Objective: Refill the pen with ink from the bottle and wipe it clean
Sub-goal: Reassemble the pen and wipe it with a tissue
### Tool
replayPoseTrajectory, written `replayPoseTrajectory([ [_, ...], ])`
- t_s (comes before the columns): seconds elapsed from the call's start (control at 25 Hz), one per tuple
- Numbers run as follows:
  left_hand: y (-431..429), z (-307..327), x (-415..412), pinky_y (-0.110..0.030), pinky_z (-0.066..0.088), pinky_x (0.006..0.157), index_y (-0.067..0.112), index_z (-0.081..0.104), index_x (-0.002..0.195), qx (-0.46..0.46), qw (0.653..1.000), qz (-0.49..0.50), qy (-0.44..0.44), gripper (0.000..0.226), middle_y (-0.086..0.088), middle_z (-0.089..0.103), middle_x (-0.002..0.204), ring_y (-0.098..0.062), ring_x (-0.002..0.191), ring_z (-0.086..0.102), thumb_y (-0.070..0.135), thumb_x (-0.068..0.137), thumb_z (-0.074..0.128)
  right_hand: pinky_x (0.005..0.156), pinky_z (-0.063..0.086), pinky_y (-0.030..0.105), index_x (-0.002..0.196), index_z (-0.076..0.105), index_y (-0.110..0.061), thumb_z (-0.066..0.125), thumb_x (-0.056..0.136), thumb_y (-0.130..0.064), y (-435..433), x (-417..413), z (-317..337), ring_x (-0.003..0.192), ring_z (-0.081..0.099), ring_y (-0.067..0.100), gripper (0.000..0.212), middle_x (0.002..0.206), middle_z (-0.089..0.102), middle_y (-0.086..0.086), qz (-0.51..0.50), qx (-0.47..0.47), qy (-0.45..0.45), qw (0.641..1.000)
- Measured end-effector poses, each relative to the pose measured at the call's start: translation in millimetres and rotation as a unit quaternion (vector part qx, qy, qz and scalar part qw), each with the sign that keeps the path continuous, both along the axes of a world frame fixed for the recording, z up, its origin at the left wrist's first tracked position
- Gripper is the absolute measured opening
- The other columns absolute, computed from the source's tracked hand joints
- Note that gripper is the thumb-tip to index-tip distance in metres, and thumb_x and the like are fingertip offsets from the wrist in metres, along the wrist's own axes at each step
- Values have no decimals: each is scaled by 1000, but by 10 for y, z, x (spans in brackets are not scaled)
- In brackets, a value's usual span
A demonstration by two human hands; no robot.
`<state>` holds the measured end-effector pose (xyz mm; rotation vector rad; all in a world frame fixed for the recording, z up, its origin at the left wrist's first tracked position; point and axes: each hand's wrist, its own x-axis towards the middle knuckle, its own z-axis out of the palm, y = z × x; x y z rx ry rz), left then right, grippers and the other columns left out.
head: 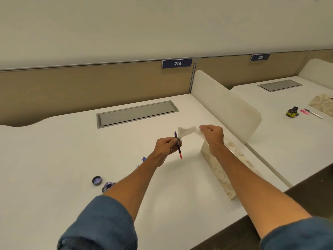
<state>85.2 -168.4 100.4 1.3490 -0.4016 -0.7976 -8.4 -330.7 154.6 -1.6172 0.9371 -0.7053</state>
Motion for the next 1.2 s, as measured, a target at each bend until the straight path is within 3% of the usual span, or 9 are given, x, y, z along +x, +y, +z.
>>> replayPoseTrajectory([
  [0.08,161,-8,90,-40,51,99,3,69,87,1,1000,29,2,22,-14,70,95,-26,94,66,10,98,51,72,46,24,96,73,-6,81,74,-22,147,113,-53,92,63,19,28,98,70,5,58,4,20,998],
  [0.2,384,-1,201,-40,52,99,0,70,94,12,997,71,-2,21,-14,70,94,-27,95,67,10,98,52,66,45,22,105,71,-8,84,71,-21,353,285,-116,87,60,16,39,93,65,3,192,-2,47,980],
  [0.32,612,12,301,-38,53,96,-3,68,106,25,994,109,-9,23,-18,71,101,-30,100,68,11,98,52,65,45,24,115,68,-15,74,82,-22,567,480,-157,83,57,18,34,89,61,5,328,-25,87,940],
  [0.44,816,-8,392,-38,53,96,-6,65,115,39,991,130,-16,28,-23,69,109,-32,102,67,12,98,52,67,46,26,106,71,-16,67,88,-21,766,667,-198,84,57,17,19,93,65,5,394,-76,122,908],
  [0.56,985,-11,465,-41,52,98,-4,66,112,49,989,141,-21,26,-19,71,103,-30,101,68,12,98,51,64,44,24,96,72,-12,69,84,-17,911,839,-203,84,57,17,13,90,65,2,354,-110,141,918],
  [0.76,1220,44,557,-40,51,100,-5,66,108,42,984,174,-11,23,-15,70,98,-26,96,67,9,98,50,69,42,28,88,72,1,63,85,-18,1085,1074,-154,83,55,23,21,84,62,7,249,-98,115,957],
  [1.0,1359,79,598,-37,53,96,-2,68,109,65,977,201,-23,23,-14,70,99,-25,96,67,12,98,52,77,40,25,94,74,-3,72,81,-7,1304,1225,-138,88,54,15,14,92,63,3,322,-139,91,932],
  [1.2,1431,92,559,-27,52,83,0,69,112,93,969,226,-34,25,-10,68,99,-19,92,63,14,96,57,67,45,21,97,59,-13,74,77,-4,1404,1285,-183,89,55,16,26,98,61,1,354,-90,37,930],
])
